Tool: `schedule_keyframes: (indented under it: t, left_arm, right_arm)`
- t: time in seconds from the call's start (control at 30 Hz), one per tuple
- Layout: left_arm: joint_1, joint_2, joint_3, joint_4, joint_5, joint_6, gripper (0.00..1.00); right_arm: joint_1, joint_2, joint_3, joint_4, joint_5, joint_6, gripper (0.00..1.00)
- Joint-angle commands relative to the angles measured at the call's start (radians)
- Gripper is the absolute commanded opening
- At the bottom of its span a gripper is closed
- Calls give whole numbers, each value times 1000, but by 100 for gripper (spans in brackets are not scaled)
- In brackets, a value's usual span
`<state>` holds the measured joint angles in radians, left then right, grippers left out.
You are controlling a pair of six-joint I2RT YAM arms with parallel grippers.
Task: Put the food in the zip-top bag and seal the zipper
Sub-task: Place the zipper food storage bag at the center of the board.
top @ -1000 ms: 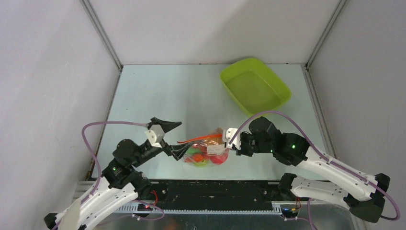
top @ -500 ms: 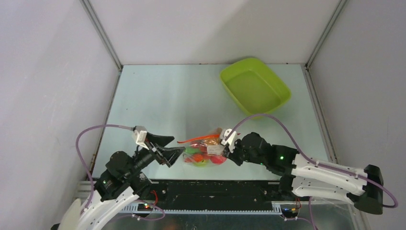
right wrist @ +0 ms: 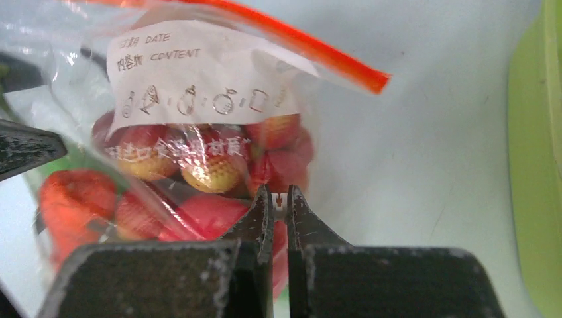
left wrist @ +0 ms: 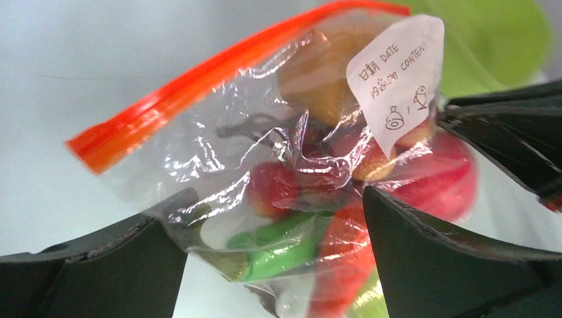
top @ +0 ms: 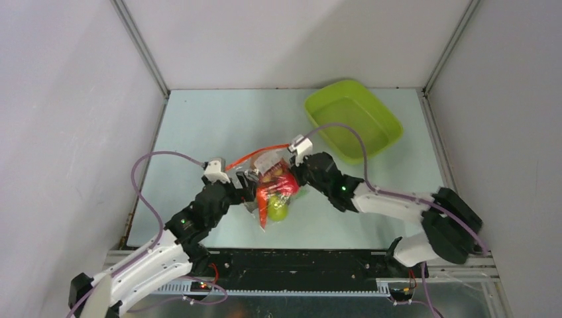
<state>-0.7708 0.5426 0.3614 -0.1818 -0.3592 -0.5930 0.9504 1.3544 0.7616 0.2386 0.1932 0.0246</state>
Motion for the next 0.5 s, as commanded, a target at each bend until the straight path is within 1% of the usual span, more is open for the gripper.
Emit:
schedule_keyframes:
  t: [0.0, 0.07, 0.1, 0.17, 0.23, 0.3, 0.47]
  left_arm:
    - [87, 79, 50, 109, -275, 36, 100]
    - [169, 110, 34, 149, -203, 24, 100]
    - [226, 132, 29, 160, -152, 6, 100]
    - [287, 163, 18, 175, -96, -7, 100]
    - [313, 185, 9, 216, -70, -5, 100]
    - [322, 198, 4, 224, -65, -19, 100]
    - [332, 214, 43, 129, -66, -50, 100]
  right_arm:
    - [-65, 183, 102, 48, -13, 16, 0]
    - [-88, 248, 138, 53, -22, 13, 0]
    - [-100, 281, 159, 49, -22, 15, 0]
    - [-113, 317, 179, 39, -19, 18, 0]
    - [-128, 343, 195, 25, -27, 29, 0]
    - [-139, 376, 218, -23, -38, 52, 0]
    - [-151, 427, 226, -94, -24, 114, 0]
